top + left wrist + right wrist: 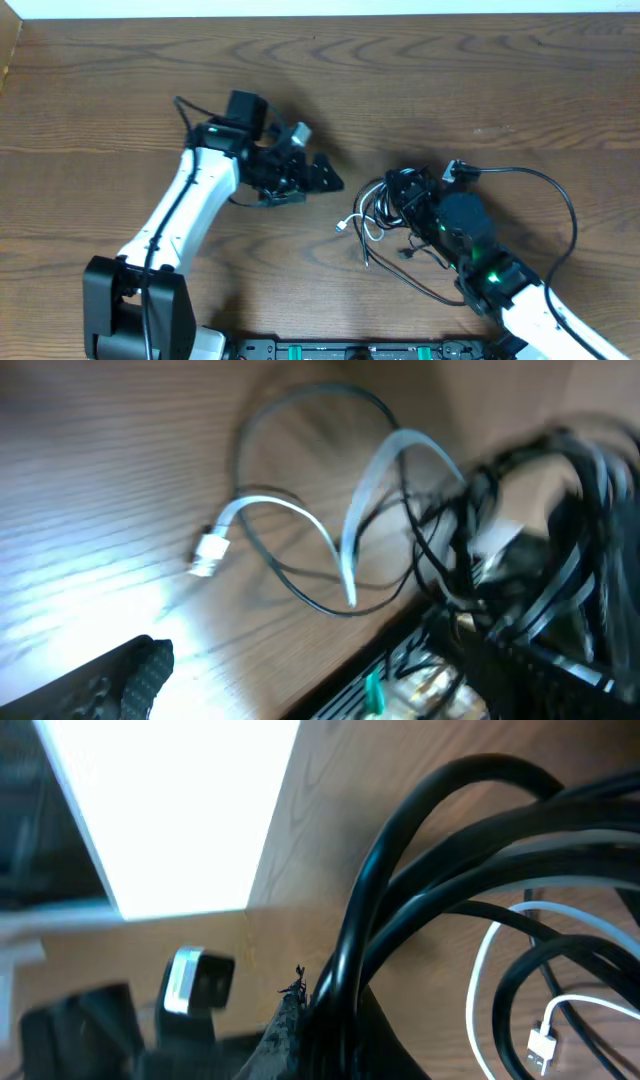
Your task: Untangle cables
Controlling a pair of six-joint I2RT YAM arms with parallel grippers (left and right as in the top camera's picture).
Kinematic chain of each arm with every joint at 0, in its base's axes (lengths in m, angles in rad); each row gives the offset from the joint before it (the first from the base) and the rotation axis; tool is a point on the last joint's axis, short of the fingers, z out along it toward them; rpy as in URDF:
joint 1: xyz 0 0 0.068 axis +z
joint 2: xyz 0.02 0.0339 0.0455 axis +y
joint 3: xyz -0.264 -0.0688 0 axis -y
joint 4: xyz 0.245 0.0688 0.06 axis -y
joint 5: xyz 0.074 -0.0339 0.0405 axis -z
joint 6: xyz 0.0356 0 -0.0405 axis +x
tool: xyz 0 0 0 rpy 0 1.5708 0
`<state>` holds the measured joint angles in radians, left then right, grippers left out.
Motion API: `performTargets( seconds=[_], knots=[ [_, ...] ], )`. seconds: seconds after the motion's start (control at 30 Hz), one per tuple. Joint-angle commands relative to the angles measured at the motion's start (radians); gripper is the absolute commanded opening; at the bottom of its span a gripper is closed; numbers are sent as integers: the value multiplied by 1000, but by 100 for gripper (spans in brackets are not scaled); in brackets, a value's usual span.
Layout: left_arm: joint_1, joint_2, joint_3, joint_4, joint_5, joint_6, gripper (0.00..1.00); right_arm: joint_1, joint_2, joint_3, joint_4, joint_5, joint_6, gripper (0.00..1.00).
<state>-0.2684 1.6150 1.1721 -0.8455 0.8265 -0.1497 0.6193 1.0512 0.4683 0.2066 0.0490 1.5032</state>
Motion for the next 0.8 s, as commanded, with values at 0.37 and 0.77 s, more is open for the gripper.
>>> performTargets(
  seconds=[0.37, 0.77],
  knots=[
    [-240, 3, 7, 206, -206, 21, 99, -172, 100, 6, 96, 16, 194, 1],
    [-428, 4, 7, 438, -519, -151, 99, -238, 101, 6, 90, -56, 280, 2]
  ],
)
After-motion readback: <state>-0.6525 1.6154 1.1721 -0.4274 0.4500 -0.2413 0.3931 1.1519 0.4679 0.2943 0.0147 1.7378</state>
